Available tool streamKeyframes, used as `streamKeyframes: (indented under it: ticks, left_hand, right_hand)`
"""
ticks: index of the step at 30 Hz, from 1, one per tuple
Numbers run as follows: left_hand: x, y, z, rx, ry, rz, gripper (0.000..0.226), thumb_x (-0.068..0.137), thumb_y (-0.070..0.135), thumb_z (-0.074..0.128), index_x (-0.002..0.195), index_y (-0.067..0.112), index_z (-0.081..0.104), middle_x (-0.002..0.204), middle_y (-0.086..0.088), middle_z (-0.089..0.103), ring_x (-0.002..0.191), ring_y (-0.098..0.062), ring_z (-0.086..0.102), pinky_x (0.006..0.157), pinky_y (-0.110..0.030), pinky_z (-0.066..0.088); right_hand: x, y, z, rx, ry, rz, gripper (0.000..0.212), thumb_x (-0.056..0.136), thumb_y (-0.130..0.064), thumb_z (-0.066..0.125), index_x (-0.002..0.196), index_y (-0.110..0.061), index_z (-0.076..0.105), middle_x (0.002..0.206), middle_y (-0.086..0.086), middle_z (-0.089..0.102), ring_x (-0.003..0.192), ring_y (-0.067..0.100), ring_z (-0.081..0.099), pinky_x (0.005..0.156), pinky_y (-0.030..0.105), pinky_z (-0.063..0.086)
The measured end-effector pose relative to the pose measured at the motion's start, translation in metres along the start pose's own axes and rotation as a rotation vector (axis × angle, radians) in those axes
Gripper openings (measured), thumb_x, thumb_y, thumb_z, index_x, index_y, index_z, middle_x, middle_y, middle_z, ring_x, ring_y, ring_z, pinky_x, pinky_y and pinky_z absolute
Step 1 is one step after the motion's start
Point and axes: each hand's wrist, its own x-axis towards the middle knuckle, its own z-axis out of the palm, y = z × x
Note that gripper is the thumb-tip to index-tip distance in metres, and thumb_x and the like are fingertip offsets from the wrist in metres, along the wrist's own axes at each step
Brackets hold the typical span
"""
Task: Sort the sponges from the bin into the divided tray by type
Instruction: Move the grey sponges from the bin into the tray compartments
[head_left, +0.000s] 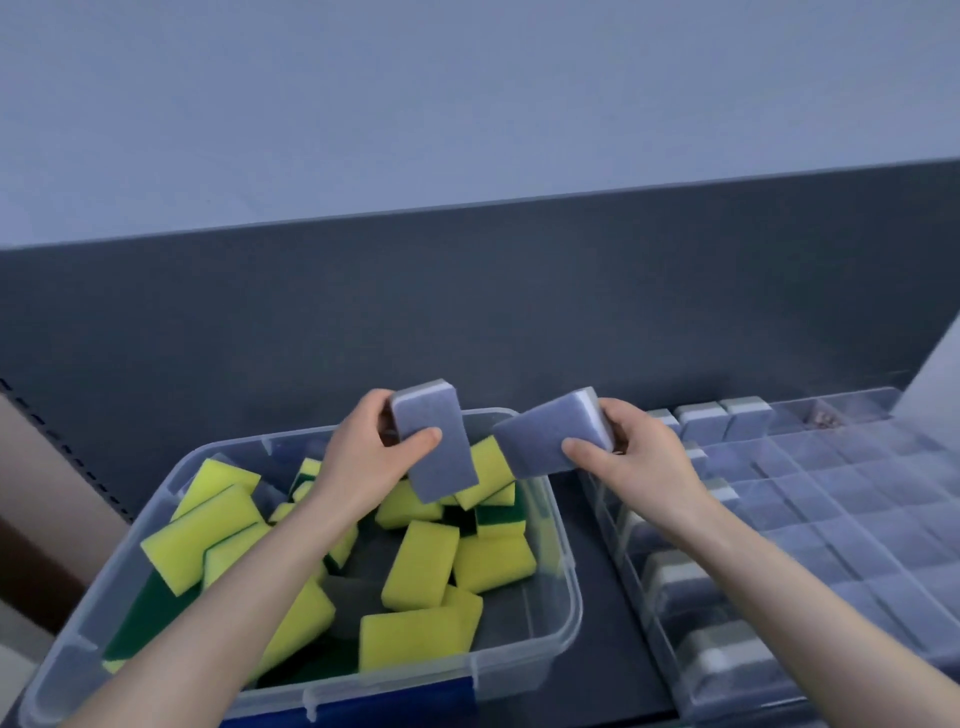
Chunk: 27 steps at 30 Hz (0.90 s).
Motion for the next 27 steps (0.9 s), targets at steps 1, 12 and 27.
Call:
streamKeyframes:
  ticks: [1,12,27]
  left_hand:
    - [0.002,0.005,0.006,-0.014,0.007,0.009,0.033,0.079,0.024,0.075,0.104,0.019,0.055,0.098,0.004,0.066,0.090,-0.014,0.063,0.081,-0.045,0.053]
    - [0.008,0.072,0.097,-0.180,0.012,0.011,0.027,0.080,0.019,0.072,0.100,0.027,0.055,0.097,0.001,0.066,0.092,-0.022,0.065,0.073,-0.048,0.058]
    - [0.004,0.139,0.217,0.096,-0.034,0.141,0.045,0.075,0.020,0.074,0.110,0.036,0.051,0.092,0.016,0.062,0.083,-0.005,0.058,0.071,-0.025,0.048]
  right_hand:
    - [0.001,0.004,-0.008,0.011,-0.001,0.005,0.015,0.078,-0.027,0.069,0.091,-0.025,0.061,0.077,-0.010,0.065,0.074,0.007,0.058,0.061,0.017,0.042]
    - [0.024,0.065,-0.109,0.081,-0.077,0.018,0.007,0.081,-0.023,0.067,0.079,-0.020,0.060,0.062,-0.006,0.054,0.057,0.005,0.045,0.055,0.020,0.038]
    - [0.062,0.166,-0.210,0.055,-0.038,0.034,0.036,0.080,-0.013,0.068,0.110,-0.031,0.058,0.093,-0.014,0.068,0.086,0.008,0.064,0.074,0.028,0.052]
